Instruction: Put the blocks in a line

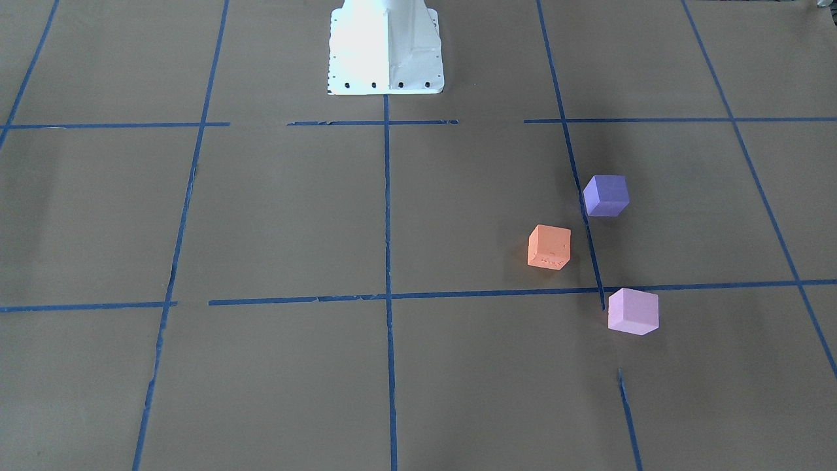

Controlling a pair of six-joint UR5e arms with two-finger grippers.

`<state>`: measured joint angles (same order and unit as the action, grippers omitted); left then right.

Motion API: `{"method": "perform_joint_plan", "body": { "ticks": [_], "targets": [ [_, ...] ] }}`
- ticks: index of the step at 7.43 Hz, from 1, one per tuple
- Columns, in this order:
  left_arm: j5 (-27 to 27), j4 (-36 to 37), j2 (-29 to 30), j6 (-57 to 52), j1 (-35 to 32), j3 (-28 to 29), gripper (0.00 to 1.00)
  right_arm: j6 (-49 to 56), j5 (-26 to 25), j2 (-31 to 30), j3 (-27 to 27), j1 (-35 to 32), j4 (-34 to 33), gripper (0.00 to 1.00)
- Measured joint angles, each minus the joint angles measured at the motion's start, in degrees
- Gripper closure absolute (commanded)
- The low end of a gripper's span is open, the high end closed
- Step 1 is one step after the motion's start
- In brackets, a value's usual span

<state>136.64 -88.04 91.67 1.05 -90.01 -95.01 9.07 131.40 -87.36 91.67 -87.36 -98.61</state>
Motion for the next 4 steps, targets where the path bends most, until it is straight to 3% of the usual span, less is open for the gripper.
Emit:
{"method": "perform_joint_plan", "body": {
  "ticks": [4],
  "targets": [
    [0.7,4.0,4.0,9.1,7.3,-8.8,0.00,0.0,0.0,0.0,0.0,0.0,0.0,0.00]
  ]
}}
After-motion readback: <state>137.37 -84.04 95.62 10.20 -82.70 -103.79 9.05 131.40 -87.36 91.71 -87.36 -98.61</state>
